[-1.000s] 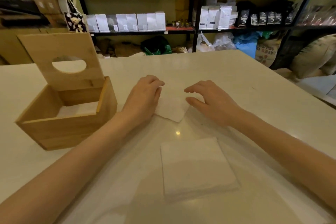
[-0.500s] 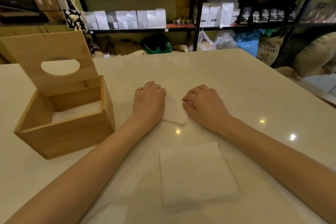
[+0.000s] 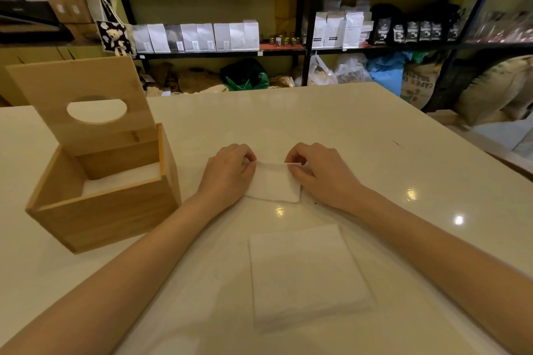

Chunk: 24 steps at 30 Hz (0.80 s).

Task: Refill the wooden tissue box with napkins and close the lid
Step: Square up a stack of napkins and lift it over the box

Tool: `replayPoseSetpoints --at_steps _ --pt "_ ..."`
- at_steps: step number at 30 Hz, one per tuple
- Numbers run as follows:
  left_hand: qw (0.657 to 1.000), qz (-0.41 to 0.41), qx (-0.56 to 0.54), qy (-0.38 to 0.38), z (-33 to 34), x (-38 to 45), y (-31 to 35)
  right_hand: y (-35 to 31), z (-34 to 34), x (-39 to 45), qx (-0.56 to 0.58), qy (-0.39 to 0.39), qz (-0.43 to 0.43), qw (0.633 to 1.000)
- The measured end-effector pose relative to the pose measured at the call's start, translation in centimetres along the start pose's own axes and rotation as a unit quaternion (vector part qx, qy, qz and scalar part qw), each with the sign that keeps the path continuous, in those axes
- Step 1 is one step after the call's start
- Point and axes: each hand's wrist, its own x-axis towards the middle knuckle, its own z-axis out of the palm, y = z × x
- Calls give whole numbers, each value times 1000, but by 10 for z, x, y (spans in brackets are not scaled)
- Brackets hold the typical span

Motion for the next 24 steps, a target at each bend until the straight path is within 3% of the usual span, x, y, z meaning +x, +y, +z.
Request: replayPoseSetpoints --at_steps 7,14,18,24 --pt "1000 15 -11 9 -5 -11 1 1 -1 1 82 -22 59 995" --pt "987 13 -161 23 -39 -33 26 -7 -40 -12 282 39 51 957" --pt "946 -27 -322 9 -67 -52 48 -20 -70 -36 372 55 14 927" --pt "876 -131 -447 -129 -78 -84 60 -23 -74 -69 385 3 64 921"
